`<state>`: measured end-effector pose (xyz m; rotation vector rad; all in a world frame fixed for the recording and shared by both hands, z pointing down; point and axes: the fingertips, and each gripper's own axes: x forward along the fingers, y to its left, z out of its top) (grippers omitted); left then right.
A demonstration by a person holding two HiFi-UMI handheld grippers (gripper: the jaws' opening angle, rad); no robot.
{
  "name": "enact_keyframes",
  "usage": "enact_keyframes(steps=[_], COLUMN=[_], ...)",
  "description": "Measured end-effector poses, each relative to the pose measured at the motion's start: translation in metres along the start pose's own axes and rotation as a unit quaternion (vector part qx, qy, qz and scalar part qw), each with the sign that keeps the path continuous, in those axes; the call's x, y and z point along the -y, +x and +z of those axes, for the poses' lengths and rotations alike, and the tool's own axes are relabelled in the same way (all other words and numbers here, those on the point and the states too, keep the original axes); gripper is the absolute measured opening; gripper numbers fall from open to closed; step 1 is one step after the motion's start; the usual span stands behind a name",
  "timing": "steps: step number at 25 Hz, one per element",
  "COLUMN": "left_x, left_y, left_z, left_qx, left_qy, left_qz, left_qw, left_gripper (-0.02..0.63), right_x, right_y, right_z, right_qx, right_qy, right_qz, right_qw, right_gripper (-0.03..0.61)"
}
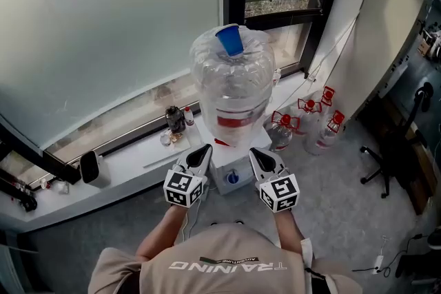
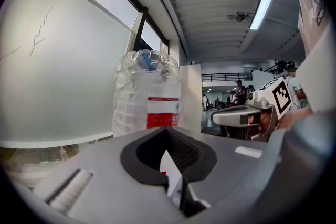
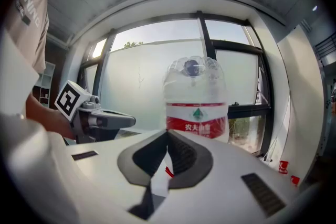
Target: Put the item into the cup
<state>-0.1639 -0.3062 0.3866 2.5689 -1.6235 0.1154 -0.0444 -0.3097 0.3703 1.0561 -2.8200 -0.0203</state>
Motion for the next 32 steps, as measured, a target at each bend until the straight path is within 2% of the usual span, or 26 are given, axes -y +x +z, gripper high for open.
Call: enact_keyframes(steps=[4,7,12,21,26,32], left_x=[0.006,0.011,0.013,0.009,0.008,0.010], left_y=[-0.002,-0.007,-0.009,-0.010,-0.005,-0.001], left_z=[0.000,-0.005,-0.014,-0.032,-0.029,-0.039], left_qx=[-0.004,-0.010,-0.017,-0.031,-0.026,-0.040], left_qy=[0.011,0.017,0.004,-0.013,-0.012,0.005], left_qz=[-0.005,-0.006,-0.006,-0.002,-0.002,-0.009], left_qw=[0.9999,0.9998,0.9998,0.9994,0.9996,0.9992], left_gripper=[0.008,0.008,0.008,0.008,0.008,0.008], right_x=[0.003,0.005,0.002,-0.005,-0.001,-0.004], right_y=[-0.006,-0.009,-0.010,-0.010,-0.006,0.005], right_z=[-0.002,-0.002,-0.006,-0.038,-0.034,-0.038], right_qx=[0.007,0.010,0.014,-0.004,-0.002,-0.007], right_qy=[-0.018,-0.013,-0.005,0.009,-0.010,-0.023], right_qz=[-0.017,-0.019,-0.016,-0.012,-0.005,-0.001], right_qw=[1.000,1.000,1.000,1.000,1.000,1.000], right_gripper=[0.011,0.011,0.011,0.011,0.011,0.011])
